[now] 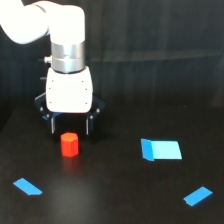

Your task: Pick up the red object from the table

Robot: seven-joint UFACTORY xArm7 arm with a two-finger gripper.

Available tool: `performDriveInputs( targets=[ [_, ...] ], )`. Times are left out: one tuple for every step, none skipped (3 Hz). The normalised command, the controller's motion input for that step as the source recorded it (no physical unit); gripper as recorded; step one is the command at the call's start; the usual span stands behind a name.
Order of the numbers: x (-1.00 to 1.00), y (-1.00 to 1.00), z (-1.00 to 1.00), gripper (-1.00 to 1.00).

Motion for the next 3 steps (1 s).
performDriveInputs(
  targets=[
    [0.06,-0.67,-0.34,0.96],
    [0.14,-0.28,-0.49,-0.25],
    [0.13,0.2,-0.3,-0.96]
  ],
)
